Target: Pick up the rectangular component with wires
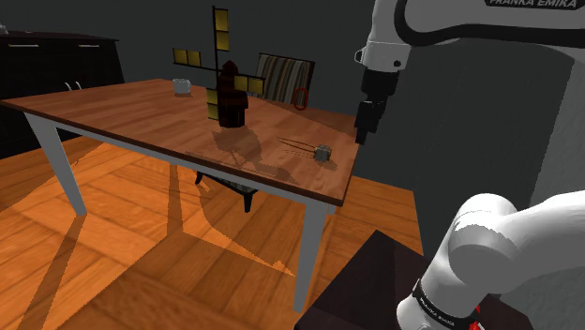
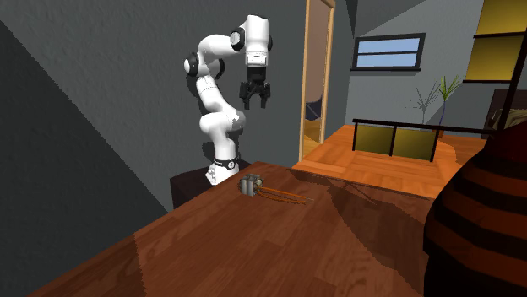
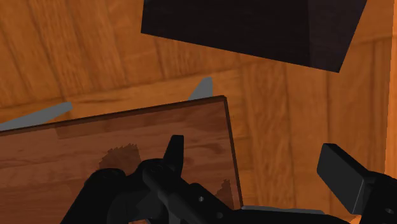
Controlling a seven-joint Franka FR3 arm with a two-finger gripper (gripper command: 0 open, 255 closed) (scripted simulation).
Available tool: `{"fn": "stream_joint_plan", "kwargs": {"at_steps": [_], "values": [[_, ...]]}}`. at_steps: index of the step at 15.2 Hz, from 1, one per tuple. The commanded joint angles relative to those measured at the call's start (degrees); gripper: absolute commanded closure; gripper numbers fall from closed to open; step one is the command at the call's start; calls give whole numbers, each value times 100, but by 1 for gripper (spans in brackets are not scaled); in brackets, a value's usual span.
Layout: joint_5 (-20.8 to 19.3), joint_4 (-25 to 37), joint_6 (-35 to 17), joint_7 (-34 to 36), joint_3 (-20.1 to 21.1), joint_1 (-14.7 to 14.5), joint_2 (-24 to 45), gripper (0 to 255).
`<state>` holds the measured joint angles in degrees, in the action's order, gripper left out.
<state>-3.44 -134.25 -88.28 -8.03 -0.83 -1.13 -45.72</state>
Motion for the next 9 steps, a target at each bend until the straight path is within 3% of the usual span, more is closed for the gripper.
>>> {"fn": "stream_joint_plan", "kwargs": {"at_steps": [1,9], "values": [[0,0,0,0,0,0,0,0],[-272,247,-1182,-791,-646,65,1338,0]]}}
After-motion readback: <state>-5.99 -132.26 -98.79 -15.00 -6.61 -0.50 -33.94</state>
